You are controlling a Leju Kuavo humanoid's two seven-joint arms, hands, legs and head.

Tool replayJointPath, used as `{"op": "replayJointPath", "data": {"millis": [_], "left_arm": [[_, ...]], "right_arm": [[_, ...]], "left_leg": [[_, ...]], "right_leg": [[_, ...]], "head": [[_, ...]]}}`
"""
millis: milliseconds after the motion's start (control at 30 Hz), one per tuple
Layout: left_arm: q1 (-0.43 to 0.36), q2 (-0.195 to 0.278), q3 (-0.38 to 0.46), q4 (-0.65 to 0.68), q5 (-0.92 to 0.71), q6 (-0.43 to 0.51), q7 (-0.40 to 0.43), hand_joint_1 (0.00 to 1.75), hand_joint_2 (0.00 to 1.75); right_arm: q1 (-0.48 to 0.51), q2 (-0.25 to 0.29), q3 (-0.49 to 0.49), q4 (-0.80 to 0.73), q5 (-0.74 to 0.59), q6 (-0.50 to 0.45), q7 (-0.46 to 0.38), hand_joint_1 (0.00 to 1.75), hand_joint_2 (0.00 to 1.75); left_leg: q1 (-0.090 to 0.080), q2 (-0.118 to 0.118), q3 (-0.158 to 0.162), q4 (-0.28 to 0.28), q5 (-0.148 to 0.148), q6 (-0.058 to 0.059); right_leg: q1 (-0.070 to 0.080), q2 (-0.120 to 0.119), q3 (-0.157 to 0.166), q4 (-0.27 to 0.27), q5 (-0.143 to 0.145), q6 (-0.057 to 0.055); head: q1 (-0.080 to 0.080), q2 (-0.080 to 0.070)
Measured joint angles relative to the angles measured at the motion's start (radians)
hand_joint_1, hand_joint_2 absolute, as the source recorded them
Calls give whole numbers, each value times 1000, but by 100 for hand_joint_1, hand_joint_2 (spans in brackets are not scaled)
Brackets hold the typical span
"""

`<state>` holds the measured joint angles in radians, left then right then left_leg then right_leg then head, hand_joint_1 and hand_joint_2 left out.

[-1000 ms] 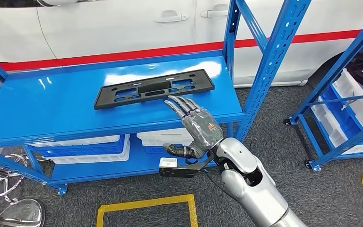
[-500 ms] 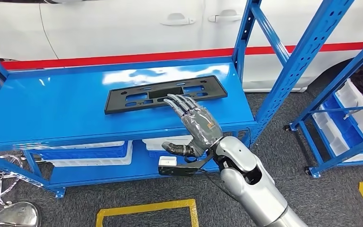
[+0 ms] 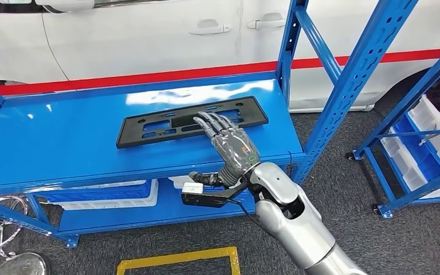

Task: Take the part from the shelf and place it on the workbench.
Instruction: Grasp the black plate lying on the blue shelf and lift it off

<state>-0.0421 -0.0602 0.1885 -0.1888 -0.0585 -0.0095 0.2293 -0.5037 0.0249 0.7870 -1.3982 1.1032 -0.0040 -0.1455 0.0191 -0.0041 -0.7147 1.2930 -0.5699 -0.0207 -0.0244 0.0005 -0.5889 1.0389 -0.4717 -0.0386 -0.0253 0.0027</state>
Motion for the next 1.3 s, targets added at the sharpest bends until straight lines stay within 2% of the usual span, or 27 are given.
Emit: {"op": "replayJointPath", "data": {"millis": [33,67,100,133,167,233,333,533,700,800,867,933,967,1000,1033,1100,1133,1167,1200,1267,1300], "left_arm": [[1,0,3,0,-2,0,0,0,0],[1,0,7,0,-4,0,-2,0,0],[1,0,12,0,-7,-1,-6,0,0],[1,0,15,0,-11,-2,-11,0,0],[0,0,17,0,-16,-3,-17,0,0],[-2,-1,21,-1,-23,-4,-25,0,0],[-1,-1,31,-1,-24,-6,-27,0,0],[-1,1,46,-1,-25,-6,-26,0,0],[-1,1,54,-1,-38,-6,-29,0,0],[-2,4,61,-2,-46,-8,-31,0,0],[-2,5,63,-2,-49,-11,-33,0,0],[-1,4,65,-2,-49,-13,-33,0,0],[-1,4,67,-2,-49,-14,-34,0,0],[-1,4,68,-2,-49,-15,-34,0,0],[-1,4,69,-2,-49,-16,-34,0,0],[-1,5,71,-2,-49,-17,-34,0,0],[-2,5,73,-2,-49,-18,-34,0,0],[-2,6,75,-2,-49,-18,-34,0,0],[-2,7,77,-3,-49,-18,-34,0,0],[0,8,82,-3,-49,-18,-33,0,0],[3,8,83,-3,-49,-18,-33,0,0]], "right_arm": [[-5,9,0,19,-1,-3,1,0,131],[-13,18,0,39,-7,-6,1,0,87],[-25,24,-2,58,-17,-7,-2,0,44],[-39,30,-6,79,-36,-5,-9,0,0],[-54,34,-14,101,-62,1,-21,0,0],[-84,36,-40,143,-120,15,-55,0,0],[-119,37,-82,189,-178,23,-100,0,0],[-140,37,-109,226,-198,23,-122,0,0],[-141,36,-110,235,-196,22,-124,0,0],[-142,36,-110,236,-192,20,-126,0,0],[-144,35,-110,239,-191,20,-127,0,0],[-144,32,-110,243,-191,20,-127,0,0],[-142,30,-110,247,-191,20,-127,0,0],[-140,28,-110,250,-191,20,-127,0,0],[-139,27,-110,253,-191,20,-127,0,0],[-139,26,-110,258,-191,20,-128,0,0],[-140,26,-110,260,-191,20,-128,0,0],[-140,25,-110,262,-191,20,-128,0,0],[-140,25,-110,264,-191,20,-129,0,0],[-139,26,-110,268,-191,20,-130,0,0],[-140,27,-110,269,-191,20,-130,0,0]], "left_leg": [[3,0,10,-38,38,-3],[7,1,35,-107,85,-5],[7,1,63,-174,120,-6],[5,0,88,-230,141,-4],[3,0,101,-262,148,0],[1,-2,106,-278,144,7],[-2,-4,106,-280,144,10],[-5,-4,107,-279,139,22],[-10,-3,107,-275,137,26],[-11,-3,124,-303,145,53],[-5,-3,147,-337,159,67],[-5,-8,152,-342,161,70],[-6,-13,151,-339,159,69],[-5,-20,150,-334,156,67],[-4,-29,150,-327,152,62],[1,-46,146,-306,139,47],[2,-54,139,-290,130,38],[3,-62,132,-277,124,29],[3,-68,125,-270,121,23],[5,-76,118,-268,121,13],[6,-68,115,-263,118,10]], "right_leg": [[-2,1,6,0,-4,2],[-4,2,13,0,-9,6],[-5,3,19,0,-13,11],[-5,4,22,1,-16,16],[-3,4,22,1,-18,21],[1,3,20,2,-19,19],[0,-1,25,-5,-19,11],[-2,-1,33,-20,-15,19],[-8,0,34,-26,-12,43],[-12,-2,43,-37,-10,65],[-9,-2,20,20,-44,63],[-7,-1,-45,145,-102,58],[-7,0,-76,199,-119,58],[-8,0,-94,226,-118,59],[-10,0,-93,216,-97,60],[-18,14,-47,112,-34,64],[-20,27,-26,63,-14,64],[-20,36,-14,34,-6,61],[-17,42,-13,28,-10,55],[-13,30,-19,34,-10,38],[-12,24,-18,33,-10,30]], "head": [[0,0],[0,0],[0,0],[0,0],[0,0],[0,0],[0,0],[0,0],[0,0],[1,0],[1,0],[1,0],[2,0],[2,0],[1,0],[1,0],[2,0],[2,0],[2,0],[2,0],[2,0]]}}
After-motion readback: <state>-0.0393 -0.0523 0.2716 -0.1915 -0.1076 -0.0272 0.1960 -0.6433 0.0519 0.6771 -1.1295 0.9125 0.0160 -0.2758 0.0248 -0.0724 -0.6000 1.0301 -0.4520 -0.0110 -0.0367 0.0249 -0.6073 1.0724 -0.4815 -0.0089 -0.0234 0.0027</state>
